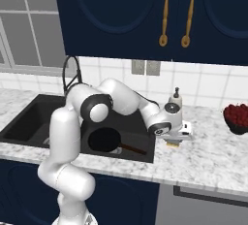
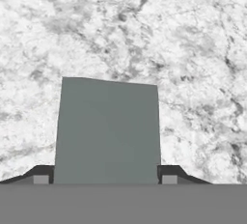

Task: Pick the pan and sponge and place them into the sink. Then turn on the water.

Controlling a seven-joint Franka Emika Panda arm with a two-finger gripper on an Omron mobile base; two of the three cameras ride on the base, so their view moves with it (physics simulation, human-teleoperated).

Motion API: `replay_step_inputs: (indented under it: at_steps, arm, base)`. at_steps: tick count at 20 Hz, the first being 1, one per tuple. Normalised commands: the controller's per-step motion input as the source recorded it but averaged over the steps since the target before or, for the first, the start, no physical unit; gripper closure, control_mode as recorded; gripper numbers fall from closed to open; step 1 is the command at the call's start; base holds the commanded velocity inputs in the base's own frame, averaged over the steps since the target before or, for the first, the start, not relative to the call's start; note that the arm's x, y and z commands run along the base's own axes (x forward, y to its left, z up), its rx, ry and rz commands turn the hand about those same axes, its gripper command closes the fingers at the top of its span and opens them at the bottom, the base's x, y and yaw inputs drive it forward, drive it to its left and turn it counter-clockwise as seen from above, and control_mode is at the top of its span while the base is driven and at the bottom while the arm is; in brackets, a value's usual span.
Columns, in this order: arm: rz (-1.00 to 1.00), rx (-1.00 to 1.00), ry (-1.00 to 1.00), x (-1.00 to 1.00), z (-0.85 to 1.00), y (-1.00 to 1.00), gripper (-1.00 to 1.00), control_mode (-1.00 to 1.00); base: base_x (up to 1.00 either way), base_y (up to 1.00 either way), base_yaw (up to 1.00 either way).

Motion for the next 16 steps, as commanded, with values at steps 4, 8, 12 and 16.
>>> replay_step_inputs:
  at_steps: [4,8,12,16]
  arm:
    - [-0.15,-0.01,0.00,0.00,-0.99,-0.30,-1.00,-1.00]
    - [-0.17,-0.03,0.04,0.00,-1.00,-0.35,-1.00,-1.00]
    - [-0.17,-0.05,0.10,0.00,-1.00,0.00,1.00,-1.00]
    - [-0.20,-0.11,0.03,-0.01,-0.96,0.50,1.00,-1.00]
  base:
    - [0.00,0.00,0.00]
    - [0.00,0.00,0.00]
    - [0.00,0.00,0.00]
    - [0.00,0.00,0.00]
